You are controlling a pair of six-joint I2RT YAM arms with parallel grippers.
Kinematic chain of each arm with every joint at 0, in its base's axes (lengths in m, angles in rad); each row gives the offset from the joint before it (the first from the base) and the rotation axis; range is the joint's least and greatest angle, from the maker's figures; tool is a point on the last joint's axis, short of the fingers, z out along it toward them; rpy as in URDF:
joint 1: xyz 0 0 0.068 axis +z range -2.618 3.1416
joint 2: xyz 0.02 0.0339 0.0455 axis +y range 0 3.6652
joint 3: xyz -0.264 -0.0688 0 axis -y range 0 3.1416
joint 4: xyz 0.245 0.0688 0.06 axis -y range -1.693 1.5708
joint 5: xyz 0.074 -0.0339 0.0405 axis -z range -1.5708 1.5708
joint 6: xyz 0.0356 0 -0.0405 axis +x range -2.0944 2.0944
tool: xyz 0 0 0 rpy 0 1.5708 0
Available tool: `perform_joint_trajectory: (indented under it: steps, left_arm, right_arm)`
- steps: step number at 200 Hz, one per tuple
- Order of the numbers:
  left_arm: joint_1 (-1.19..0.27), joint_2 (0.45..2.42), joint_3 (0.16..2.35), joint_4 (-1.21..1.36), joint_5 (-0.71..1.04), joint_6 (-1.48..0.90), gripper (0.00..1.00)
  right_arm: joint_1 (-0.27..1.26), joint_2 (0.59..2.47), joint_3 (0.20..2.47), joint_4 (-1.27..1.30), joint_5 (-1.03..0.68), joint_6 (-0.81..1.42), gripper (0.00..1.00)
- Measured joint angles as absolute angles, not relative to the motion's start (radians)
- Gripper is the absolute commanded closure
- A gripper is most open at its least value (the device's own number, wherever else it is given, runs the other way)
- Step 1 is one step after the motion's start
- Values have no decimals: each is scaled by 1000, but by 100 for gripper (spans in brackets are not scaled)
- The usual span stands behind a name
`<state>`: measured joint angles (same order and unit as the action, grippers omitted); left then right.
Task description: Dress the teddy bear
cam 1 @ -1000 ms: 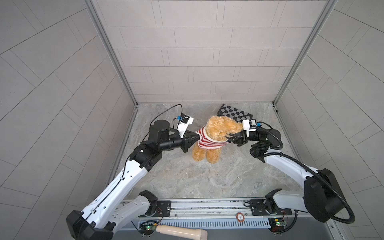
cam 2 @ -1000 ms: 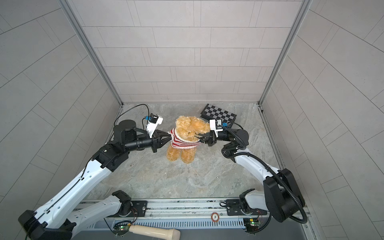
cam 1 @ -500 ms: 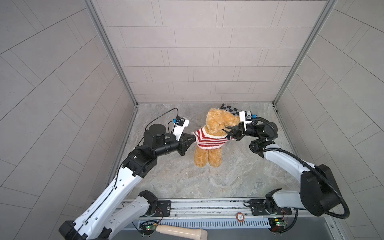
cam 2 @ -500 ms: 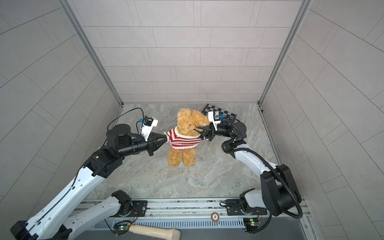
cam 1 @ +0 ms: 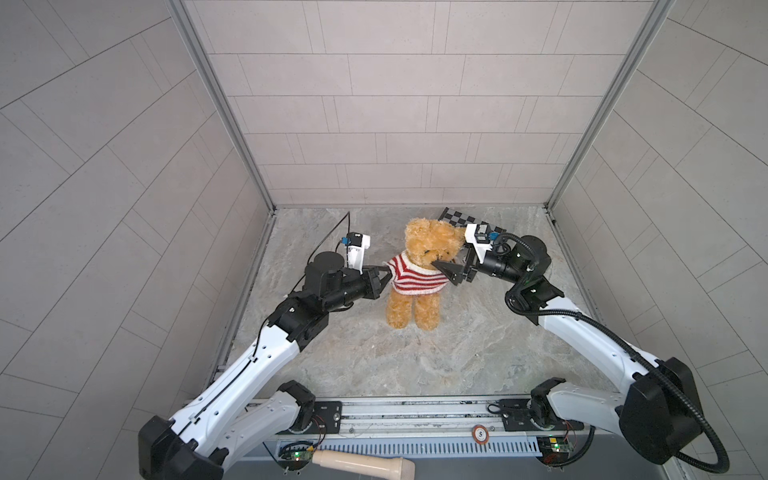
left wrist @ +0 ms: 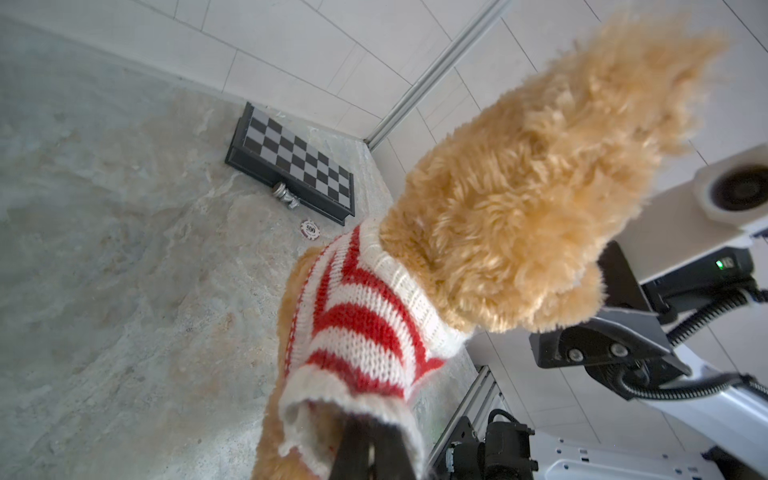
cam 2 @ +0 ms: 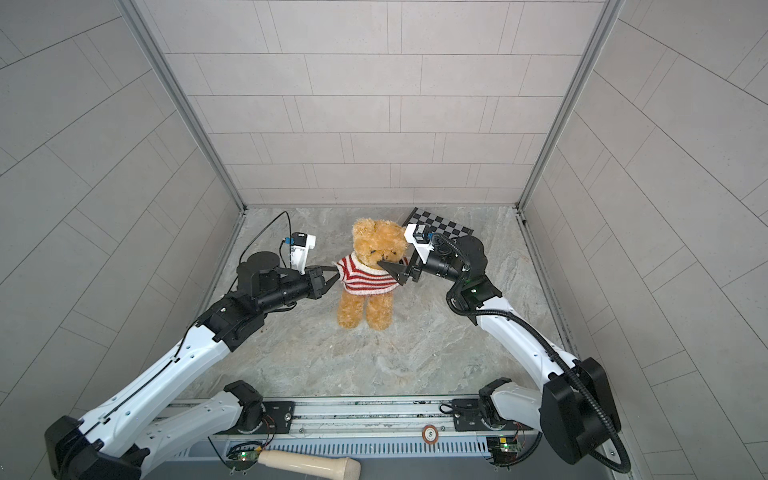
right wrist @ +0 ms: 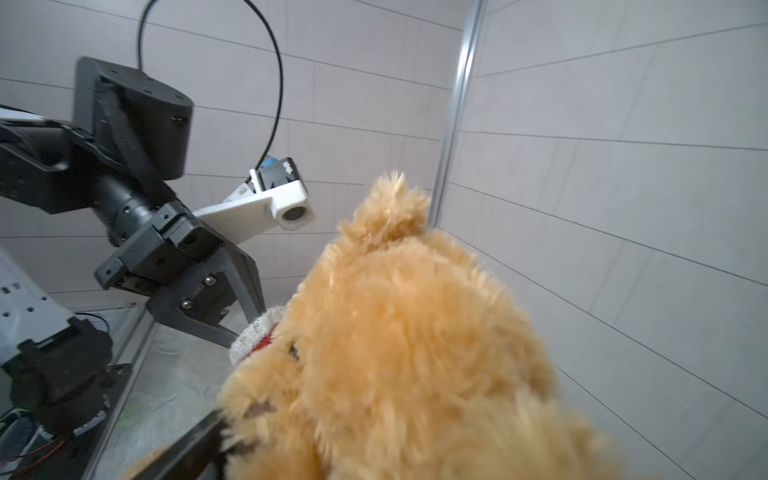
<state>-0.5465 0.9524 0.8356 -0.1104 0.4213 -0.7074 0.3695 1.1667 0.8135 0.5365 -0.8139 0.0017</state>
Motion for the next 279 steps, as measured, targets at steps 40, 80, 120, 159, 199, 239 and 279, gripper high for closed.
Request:
perform_joint_trajectory:
  steps: [40, 80, 120, 159, 199, 239, 279]
  left_arm:
    - [-546, 973, 812, -70, 355, -838, 100]
    - [-546, 1043, 759, -8, 313, -960, 100]
    - [-550, 1076, 741, 28, 278, -1035, 100]
    - [-578, 1143, 741, 91, 253, -1078, 100]
    - [-616, 1207, 741, 144, 236, -1120, 100]
    - [-627, 1225, 739, 156, 213, -1137, 100]
    - [-629, 1226, 739, 175, 207, -1138, 100]
  right_arm:
    - [368, 1153, 812, 430, -666, -42, 1]
    - [495, 1161, 783, 411, -626, -96, 13]
    - [608, 1255, 647, 572, -614, -45, 29]
    - [645, 1349, 619, 629, -591, -24, 47]
    - [645, 1420, 647, 693, -603, -15, 59]
    - [645, 1532, 659, 764, -613, 8, 68]
    - [645, 1587, 659, 766, -564, 7, 82]
